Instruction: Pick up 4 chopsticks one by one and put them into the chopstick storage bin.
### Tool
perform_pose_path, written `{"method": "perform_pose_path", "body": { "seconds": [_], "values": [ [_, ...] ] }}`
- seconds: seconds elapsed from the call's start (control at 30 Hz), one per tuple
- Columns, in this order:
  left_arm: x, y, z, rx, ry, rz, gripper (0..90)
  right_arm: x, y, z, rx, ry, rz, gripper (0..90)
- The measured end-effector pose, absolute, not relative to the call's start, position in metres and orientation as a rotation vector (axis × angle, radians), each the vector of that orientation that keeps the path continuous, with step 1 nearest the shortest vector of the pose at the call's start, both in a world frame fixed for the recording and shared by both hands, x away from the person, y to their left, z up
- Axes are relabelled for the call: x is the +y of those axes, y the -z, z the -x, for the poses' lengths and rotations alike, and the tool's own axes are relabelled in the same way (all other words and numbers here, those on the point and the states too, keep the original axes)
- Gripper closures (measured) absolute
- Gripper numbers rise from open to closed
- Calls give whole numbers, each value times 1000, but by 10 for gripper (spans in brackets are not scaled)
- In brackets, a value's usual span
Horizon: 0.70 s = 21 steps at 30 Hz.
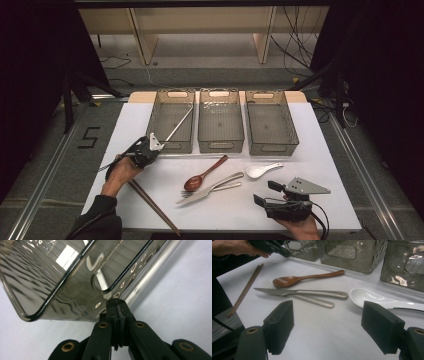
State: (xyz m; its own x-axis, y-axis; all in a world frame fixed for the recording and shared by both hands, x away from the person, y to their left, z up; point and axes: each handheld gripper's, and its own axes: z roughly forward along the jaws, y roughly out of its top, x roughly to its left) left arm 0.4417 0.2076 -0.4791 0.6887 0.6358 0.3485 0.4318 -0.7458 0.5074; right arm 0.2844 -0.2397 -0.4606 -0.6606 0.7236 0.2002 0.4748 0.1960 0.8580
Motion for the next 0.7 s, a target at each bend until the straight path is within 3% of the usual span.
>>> {"method": "perform_pose_path", "body": {
  "seconds": [0.27,0.53,0.7],
  "values": [
    [205,478,-443,772,-737,-2565,891,-240,461,-285,2225,-1465,-1150,271],
    [202,473,-444,713,-610,-2638,891,-241,461,-286,2220,-1469,-1157,271],
    [199,475,-440,688,-650,-2629,891,-242,460,-285,2214,-1473,-1156,271]
  ]
}}
